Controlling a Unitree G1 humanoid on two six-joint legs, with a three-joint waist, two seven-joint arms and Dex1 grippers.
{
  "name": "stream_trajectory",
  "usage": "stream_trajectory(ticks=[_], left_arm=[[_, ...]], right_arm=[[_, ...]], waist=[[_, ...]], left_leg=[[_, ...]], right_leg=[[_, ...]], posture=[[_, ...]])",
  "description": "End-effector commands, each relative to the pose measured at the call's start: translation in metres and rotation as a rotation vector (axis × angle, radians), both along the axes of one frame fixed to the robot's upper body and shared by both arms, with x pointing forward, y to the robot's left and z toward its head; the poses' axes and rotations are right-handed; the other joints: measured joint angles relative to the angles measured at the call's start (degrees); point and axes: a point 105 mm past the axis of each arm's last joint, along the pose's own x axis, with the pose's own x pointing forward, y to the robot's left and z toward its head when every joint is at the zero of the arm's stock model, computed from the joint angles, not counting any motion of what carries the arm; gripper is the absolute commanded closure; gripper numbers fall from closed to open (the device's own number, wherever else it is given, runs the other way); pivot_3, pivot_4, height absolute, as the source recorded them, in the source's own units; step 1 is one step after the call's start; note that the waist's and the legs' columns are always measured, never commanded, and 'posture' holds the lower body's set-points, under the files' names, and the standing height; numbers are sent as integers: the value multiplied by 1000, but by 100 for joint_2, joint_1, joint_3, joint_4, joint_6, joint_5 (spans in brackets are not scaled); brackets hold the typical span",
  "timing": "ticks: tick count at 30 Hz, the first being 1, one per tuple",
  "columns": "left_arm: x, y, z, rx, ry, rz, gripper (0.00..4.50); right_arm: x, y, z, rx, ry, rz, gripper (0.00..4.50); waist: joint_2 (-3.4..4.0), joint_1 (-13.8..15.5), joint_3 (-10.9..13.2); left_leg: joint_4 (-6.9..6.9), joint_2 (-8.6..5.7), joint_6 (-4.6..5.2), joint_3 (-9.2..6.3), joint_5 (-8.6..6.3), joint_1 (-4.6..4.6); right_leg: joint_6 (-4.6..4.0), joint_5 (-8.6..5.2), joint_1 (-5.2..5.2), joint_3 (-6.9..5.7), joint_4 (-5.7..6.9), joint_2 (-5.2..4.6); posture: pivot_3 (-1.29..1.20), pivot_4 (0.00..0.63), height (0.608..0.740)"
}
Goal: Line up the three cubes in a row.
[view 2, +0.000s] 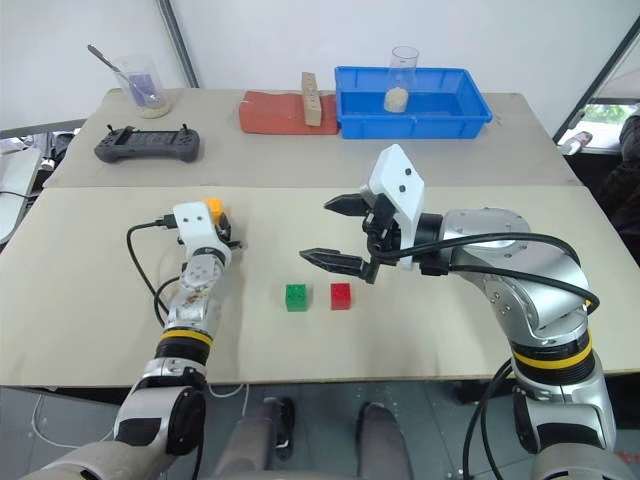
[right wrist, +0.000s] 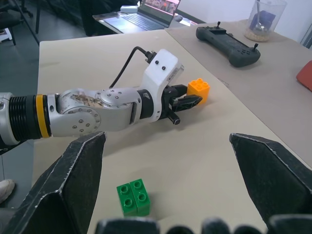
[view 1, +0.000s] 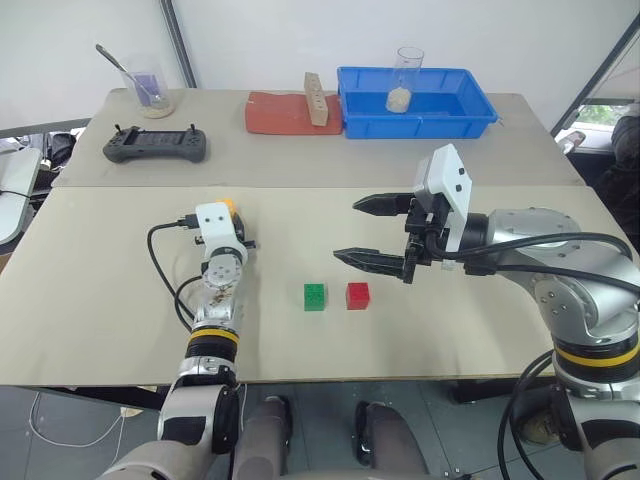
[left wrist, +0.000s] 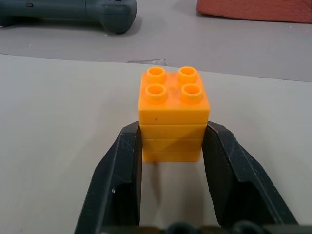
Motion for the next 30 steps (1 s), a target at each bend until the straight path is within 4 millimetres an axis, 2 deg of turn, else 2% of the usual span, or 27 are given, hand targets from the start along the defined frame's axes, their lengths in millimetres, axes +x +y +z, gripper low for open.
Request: stream_trajectory(ticks=[1, 6, 10, 13, 16, 19, 30], left_arm=[[3, -3, 22, 21, -75, -109, 3238], [-9, -13, 37, 49, -90, -497, 3238], [-45, -21, 49, 186, -98, -937, 3238], [-66, -23, 53, 258, -115, -1138, 3238], [-83, -28, 41, 327, -46, -1323, 3238], [-105, -35, 37, 312, 5, -1531, 3238], [-117, -20, 14, 363, 70, -1679, 3238]], right_arm=[[-3, -4, 13, 7, -64, -11, 0], [-4, -10, 10, -29, -77, -1, 0], [-6, -13, 9, -53, -81, 15, 0], [-5, -15, 10, -58, -78, 17, 0], [-5, -17, 8, -64, -72, 16, 0], [-5, -18, 3, -75, -63, 19, 0], [-13, -23, -4, -94, -48, 23, 0]], waist=[[-1, 0, 1], [-2, -5, 1], [-2, -36, 2], [-2, -9, 2], [-2, 17, 2], [-2, 2, 2], [-2, -10, 2]], left_leg=[[0, 0, 0, 0, 0, -2], [0, 1, 0, 2, 1, -43], [0, 3, 9, 4, 6, -66], [-6, 7, 27, 4, 17, -66], [-5, 6, 19, 5, 12, -67], [-1, 4, 2, 15, 1, -67], [0, 9, 34, 14, 21, -67]], right_leg=[[-1, -1, -3, 0, 0, 0], [-10, 0, -44, 0, 1, 0], [-20, 23, -74, 1, 6, 3], [-57, 15, -79, 0, 5, 5], [-29, -9, -75, -1, 0, 2], [-25, -6, -74, 1, 0, -6], [-24, -6, -78, 1, 5, -2]], posture=[[0, 150, 740], [0, 150, 740], [0, 150, 740], [0, 150, 740], [0, 150, 740], [0, 150, 740], [0, 150, 740]])
